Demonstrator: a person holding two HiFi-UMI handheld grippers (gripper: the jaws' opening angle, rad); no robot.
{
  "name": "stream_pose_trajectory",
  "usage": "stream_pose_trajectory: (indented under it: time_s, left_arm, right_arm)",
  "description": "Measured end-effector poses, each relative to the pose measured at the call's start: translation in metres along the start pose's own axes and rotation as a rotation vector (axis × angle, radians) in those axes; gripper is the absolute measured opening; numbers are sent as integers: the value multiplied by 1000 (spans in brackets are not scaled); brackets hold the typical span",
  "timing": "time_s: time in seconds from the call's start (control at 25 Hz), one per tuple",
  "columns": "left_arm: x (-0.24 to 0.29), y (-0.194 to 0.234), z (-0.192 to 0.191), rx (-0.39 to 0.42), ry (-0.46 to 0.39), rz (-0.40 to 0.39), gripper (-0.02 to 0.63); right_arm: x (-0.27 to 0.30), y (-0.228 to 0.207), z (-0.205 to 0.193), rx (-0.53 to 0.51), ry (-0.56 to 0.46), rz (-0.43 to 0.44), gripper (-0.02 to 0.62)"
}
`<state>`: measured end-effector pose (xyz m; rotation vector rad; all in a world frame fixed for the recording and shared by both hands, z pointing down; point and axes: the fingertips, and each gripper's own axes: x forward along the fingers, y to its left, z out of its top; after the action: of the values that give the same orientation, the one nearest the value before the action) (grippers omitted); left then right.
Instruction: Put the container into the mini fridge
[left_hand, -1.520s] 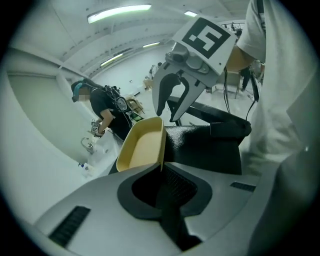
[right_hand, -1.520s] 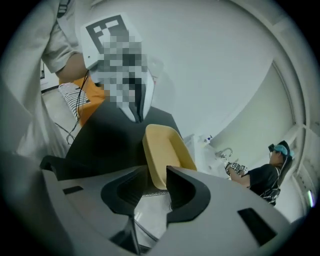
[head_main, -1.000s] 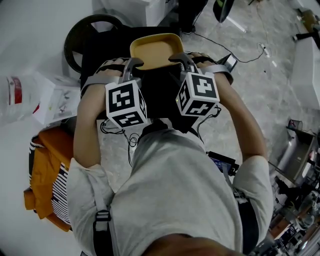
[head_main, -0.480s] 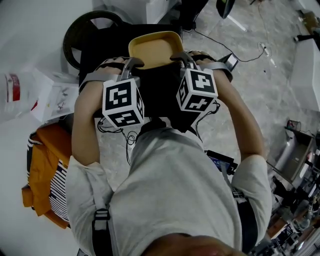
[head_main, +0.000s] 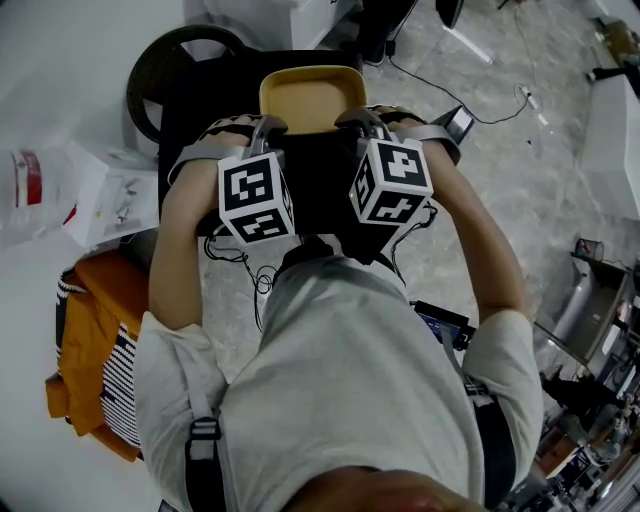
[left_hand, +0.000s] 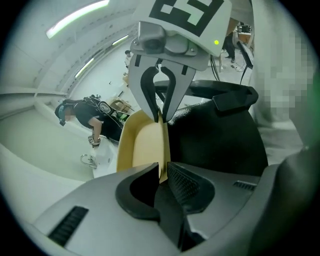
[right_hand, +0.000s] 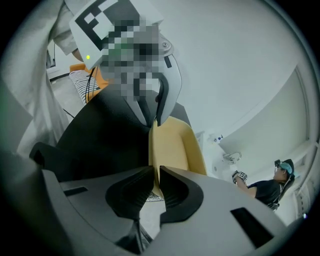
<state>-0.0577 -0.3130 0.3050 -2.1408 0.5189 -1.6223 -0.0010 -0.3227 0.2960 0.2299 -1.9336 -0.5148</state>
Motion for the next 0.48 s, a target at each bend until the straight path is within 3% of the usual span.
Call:
stream_pose_trajectory:
  time_s: [0.04, 0.32, 0.48]
  left_arm:
    - [0, 2, 3, -4, -18, 9, 49]
    - [-4, 4, 7, -13, -89, 39, 40]
    - [-5, -2, 5, 0, -107, 13, 31]
  right_arm:
    - [0, 0, 0, 4, 1, -2, 61]
    - [-3, -3, 0, 13, 16, -53, 61]
    - [-3, -1, 3, -4, 42, -63, 61]
